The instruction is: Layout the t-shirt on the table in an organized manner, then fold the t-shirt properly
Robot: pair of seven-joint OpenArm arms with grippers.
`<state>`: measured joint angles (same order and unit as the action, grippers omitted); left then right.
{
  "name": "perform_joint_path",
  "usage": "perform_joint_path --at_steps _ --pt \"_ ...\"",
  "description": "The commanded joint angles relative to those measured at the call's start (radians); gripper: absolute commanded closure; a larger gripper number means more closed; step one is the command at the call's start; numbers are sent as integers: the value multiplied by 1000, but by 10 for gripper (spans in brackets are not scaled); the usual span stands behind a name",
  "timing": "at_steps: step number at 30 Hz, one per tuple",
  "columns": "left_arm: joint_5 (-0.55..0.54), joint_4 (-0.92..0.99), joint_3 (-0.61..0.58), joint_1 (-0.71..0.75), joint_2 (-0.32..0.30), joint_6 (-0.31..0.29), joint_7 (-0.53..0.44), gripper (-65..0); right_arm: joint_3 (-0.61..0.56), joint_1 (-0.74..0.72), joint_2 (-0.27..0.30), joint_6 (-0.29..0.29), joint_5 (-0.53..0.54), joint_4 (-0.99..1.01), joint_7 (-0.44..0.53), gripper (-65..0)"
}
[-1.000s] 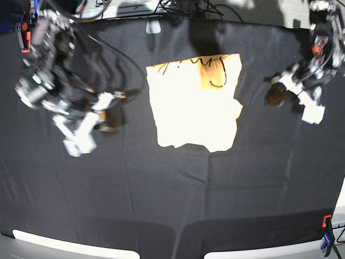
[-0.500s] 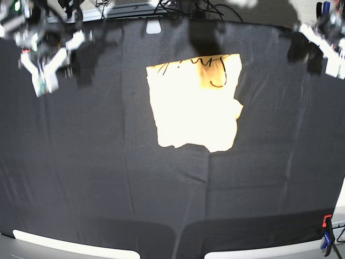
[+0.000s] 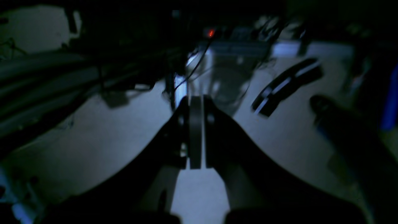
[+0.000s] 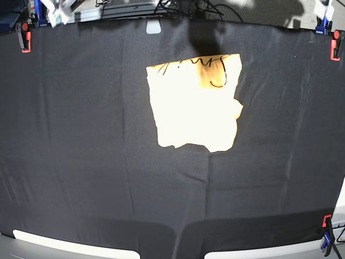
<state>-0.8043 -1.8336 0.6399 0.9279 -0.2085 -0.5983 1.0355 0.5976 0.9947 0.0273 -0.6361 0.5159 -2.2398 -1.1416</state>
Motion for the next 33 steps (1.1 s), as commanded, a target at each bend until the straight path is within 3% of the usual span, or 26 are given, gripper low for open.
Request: perform_joint_path --at_steps 1,4,10,13,19,25,30,33 --pt "-8 39 6 2 -8 -18 -19 0 3 11 3 -8 -11 22 10 0" --pt "-8 217 6 -51 -9 -74 -11 0 2 3 4 -9 -47 159 10 0" --pt "-8 549 6 -148 -11 -80 -44 0 -31 -34 72 -23 -44 485 -2 0" --pt "0 676 6 -186 -11 -100 -123 0 -75 -76 130 -18 -45 659 -1 0" --pt "214 829 6 -261 -10 -100 -351 0 -198 -237 245 -15 -44 1012 31 0" --pt "371 942 6 -286 -5 -100 -668 0 -360 -416 311 -23 -51 1303 196 0" --pt "570 1040 6 -332 16 -100 -806 0 -502 -541 318 -23 -180 1437 406 0" --pt "636 1115 6 -384 35 -100 -864 0 -579 -597 310 -23 -207 1484 540 0"
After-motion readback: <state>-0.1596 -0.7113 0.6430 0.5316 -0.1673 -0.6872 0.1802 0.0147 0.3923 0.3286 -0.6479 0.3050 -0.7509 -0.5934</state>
